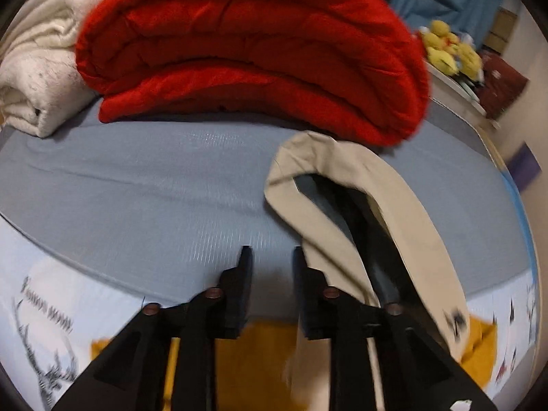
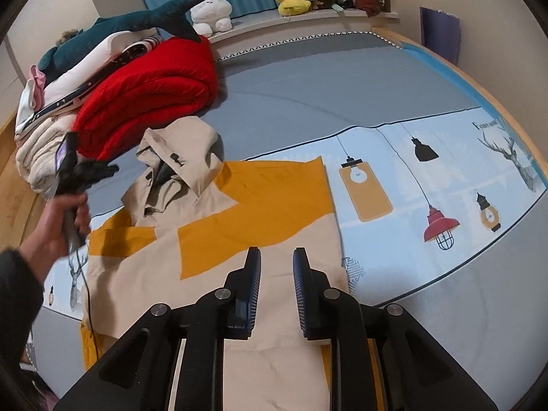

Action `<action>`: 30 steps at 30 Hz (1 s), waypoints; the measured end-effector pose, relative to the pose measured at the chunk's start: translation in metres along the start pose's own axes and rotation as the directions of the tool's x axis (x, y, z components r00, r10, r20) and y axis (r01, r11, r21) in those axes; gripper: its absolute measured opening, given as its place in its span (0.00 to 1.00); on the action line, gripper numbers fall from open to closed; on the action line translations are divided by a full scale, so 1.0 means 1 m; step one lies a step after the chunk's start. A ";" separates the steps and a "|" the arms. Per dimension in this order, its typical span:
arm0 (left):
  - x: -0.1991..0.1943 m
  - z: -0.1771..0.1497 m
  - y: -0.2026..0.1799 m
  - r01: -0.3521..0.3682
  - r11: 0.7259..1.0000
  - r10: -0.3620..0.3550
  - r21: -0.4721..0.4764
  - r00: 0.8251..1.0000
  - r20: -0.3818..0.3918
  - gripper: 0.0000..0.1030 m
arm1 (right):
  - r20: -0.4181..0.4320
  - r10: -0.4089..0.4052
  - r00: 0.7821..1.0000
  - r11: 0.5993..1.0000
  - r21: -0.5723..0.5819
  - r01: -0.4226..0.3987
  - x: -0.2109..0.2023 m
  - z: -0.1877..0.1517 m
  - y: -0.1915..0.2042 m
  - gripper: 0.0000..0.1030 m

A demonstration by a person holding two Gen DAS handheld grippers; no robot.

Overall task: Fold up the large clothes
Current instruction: 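Reach the left tool to the beige hood and close on it, then fold the held hood down onto the jacket body with the left tool, release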

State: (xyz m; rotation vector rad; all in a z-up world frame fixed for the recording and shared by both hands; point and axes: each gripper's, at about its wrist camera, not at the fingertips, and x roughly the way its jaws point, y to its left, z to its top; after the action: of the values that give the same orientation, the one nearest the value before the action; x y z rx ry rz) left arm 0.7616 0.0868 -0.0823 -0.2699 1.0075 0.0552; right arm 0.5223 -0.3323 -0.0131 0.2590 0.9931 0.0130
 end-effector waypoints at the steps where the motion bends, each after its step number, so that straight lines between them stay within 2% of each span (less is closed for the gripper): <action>1: 0.008 0.005 0.001 0.007 1.000 -0.007 -0.016 1.000 -0.009 0.29 | 0.000 -0.004 1.000 1.000 -0.002 0.004 0.002 0.001 0.000 0.21; 4: 0.036 0.024 0.007 0.022 0.997 -0.023 -0.068 0.999 -0.025 0.31 | -0.004 -0.017 1.000 1.000 0.000 0.017 0.008 0.002 -0.002 0.21; 7: 0.053 0.035 0.012 0.067 0.990 -0.073 -0.125 0.996 -0.045 0.35 | -0.009 -0.026 1.000 1.000 0.011 0.026 0.013 0.001 -0.007 0.21; 12: 0.082 0.044 0.012 0.088 0.982 -0.103 -0.167 0.991 -0.083 0.36 | -0.034 -0.007 0.999 0.996 0.090 0.010 0.021 0.002 -0.018 0.21; 15: 0.093 0.045 0.013 0.099 0.974 -0.118 -0.203 0.989 -0.087 0.31 | -0.034 -0.012 0.999 0.995 0.101 0.016 0.024 0.001 -0.018 0.21; 16: 0.094 0.046 0.011 0.119 0.973 -0.139 -0.200 0.986 -0.091 0.16 | -0.035 -0.009 0.999 0.995 0.102 0.013 0.024 0.001 -0.018 0.21; 17: 0.092 0.048 0.009 0.130 0.975 -0.148 -0.178 0.985 -0.090 0.05 | -0.036 -0.007 0.999 0.995 0.101 0.011 0.025 0.001 -0.017 0.21; 20: 0.071 0.050 -0.004 0.144 0.986 -0.149 -0.088 0.988 -0.045 0.02 | -0.029 -0.012 0.999 0.996 0.088 0.015 0.024 0.002 -0.015 0.21; 22: 0.043 0.044 -0.018 0.144 0.989 -0.144 -0.008 0.990 -0.002 0.01 | -0.026 -0.009 1.000 0.995 0.096 0.012 0.023 0.004 -0.016 0.21; 24: 0.004 0.026 -0.040 0.147 0.981 -0.152 0.124 0.988 0.033 0.01 | -0.010 -0.003 1.000 0.993 0.119 0.004 0.020 0.007 -0.017 0.21; 26: -0.043 0.001 -0.059 0.165 0.957 -0.188 0.240 0.979 0.077 0.01 | 0.005 0.016 1.000 0.991 0.134 -0.017 0.017 0.011 -0.016 0.21; 29: -0.107 -0.039 -0.074 0.197 0.914 -0.247 0.355 0.964 0.101 0.01 | 0.041 0.048 0.998 0.990 0.128 -0.052 0.004 0.015 -0.010 0.21; 30: -0.138 -0.064 -0.080 0.186 0.892 -0.254 0.412 0.960 0.117 0.01 | 0.052 0.061 0.997 0.990 0.122 -0.067 0.000 0.015 -0.008 0.21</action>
State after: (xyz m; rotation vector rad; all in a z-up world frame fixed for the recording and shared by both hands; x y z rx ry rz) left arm 0.6484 0.0043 0.0169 -0.0027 0.7924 -0.3291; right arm 0.5341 -0.3436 -0.0067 0.4032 0.9382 0.0035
